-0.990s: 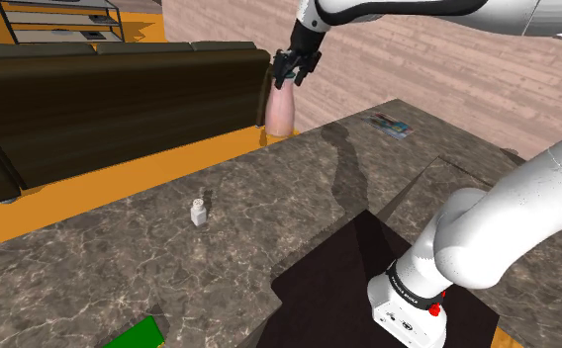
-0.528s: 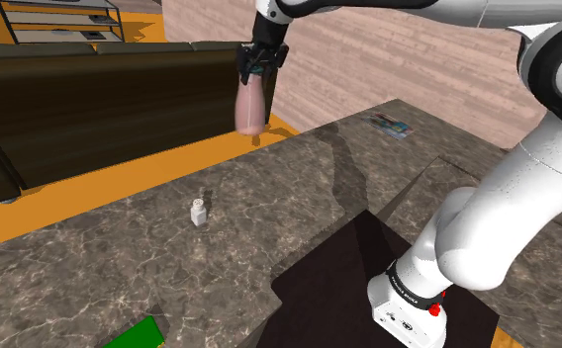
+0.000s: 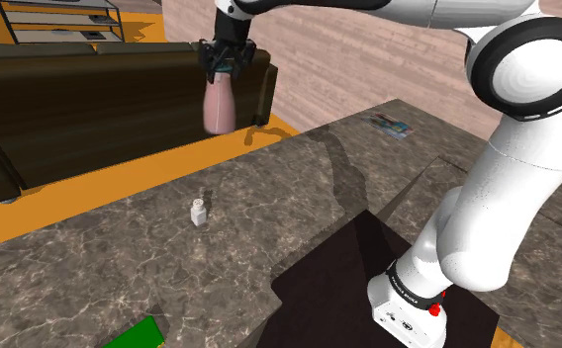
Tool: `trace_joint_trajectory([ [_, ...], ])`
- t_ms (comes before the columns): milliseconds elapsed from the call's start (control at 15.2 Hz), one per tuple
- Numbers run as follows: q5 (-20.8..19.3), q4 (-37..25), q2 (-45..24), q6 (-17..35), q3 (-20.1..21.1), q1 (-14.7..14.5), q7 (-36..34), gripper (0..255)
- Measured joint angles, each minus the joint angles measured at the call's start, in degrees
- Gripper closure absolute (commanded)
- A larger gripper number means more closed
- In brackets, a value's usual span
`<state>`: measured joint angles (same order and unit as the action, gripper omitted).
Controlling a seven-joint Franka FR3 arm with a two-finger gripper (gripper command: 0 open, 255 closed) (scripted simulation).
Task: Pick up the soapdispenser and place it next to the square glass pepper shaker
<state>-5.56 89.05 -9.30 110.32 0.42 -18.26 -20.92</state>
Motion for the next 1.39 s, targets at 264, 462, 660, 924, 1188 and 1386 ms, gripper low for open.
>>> trace_joint_trajectory([
  [264, -0.1, 2.4, -0.4, 2.8, 0.0, 0.0, -0.4, 255],
  [462, -0.2, 4.7, -0.3, 5.0, 0.0, -0.1, -0.7, 255],
  [660, -0.3, 6.5, -0.7, 7.2, 0.0, 0.0, -0.8, 255],
  [924, -0.5, 9.5, -0.8, 10.3, 0.0, 0.0, -1.2, 255],
  [1188, -0.7, 11.6, -1.5, 13.0, -0.1, 0.0, -1.5, 255],
  [1386, -0.8, 13.5, -1.9, 15.4, -0.1, 0.0, -1.7, 255],
])
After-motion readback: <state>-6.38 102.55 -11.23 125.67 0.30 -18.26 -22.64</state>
